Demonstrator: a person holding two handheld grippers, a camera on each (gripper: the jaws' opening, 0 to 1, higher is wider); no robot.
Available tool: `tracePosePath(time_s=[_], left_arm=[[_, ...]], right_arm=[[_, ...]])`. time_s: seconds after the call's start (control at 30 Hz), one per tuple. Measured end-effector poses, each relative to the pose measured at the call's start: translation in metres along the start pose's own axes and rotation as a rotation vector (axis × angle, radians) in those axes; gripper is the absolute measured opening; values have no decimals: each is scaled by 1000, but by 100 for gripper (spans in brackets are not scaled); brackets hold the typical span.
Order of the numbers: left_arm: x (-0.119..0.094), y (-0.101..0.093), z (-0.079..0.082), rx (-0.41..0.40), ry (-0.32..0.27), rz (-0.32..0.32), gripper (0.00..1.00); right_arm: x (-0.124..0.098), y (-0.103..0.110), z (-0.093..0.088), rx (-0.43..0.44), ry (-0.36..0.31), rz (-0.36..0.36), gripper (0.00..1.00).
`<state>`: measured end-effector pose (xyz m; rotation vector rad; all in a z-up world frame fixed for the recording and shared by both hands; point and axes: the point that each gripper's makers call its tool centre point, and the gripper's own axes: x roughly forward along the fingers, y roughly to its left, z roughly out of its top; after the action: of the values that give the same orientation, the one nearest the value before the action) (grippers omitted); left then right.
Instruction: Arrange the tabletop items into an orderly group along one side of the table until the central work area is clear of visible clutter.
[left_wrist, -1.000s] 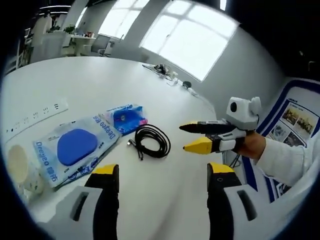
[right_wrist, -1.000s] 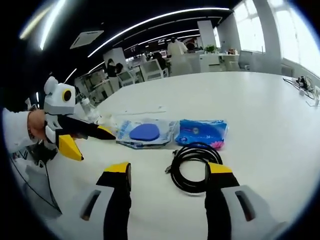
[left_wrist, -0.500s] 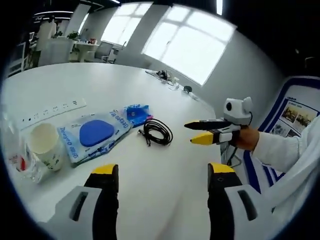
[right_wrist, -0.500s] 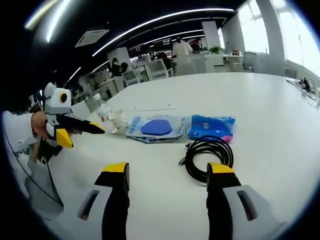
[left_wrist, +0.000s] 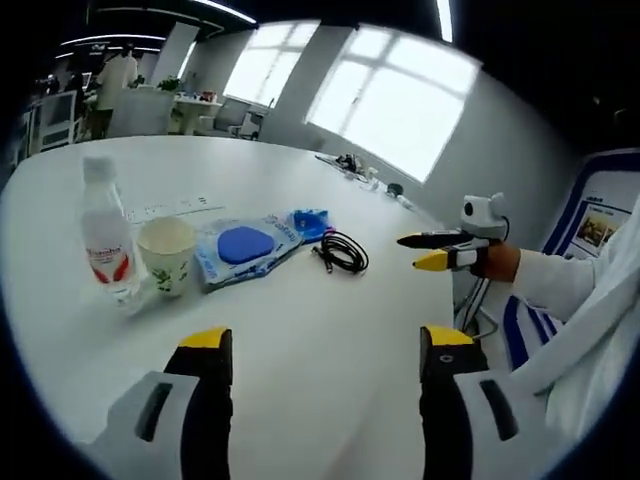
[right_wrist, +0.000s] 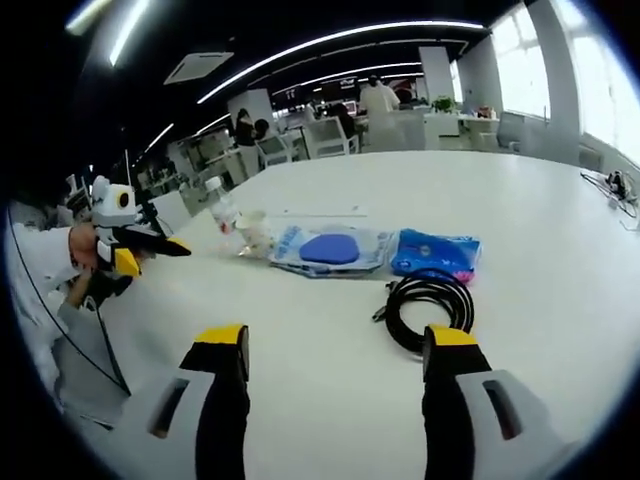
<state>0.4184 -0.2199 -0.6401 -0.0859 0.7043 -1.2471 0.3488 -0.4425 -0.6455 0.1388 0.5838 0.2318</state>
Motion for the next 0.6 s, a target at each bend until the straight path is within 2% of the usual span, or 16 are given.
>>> tracePosePath(time_s=[0.23,0.37,0.47,0.6], left_arm=[[-23,1,-17,26,1,31,80],[-37,3,-31,38,-2,54,81],[-44,6,-40,14,-6,71,82],[-51,12,-47,27,1,101,83]], right_arm=[[-8,14,-14,-29,29,38,75],[-14,17,-20,-25,24,41,78],[-18,16,-26,-17,27,40,81],[-21,19,-33,-13,38,44,85]])
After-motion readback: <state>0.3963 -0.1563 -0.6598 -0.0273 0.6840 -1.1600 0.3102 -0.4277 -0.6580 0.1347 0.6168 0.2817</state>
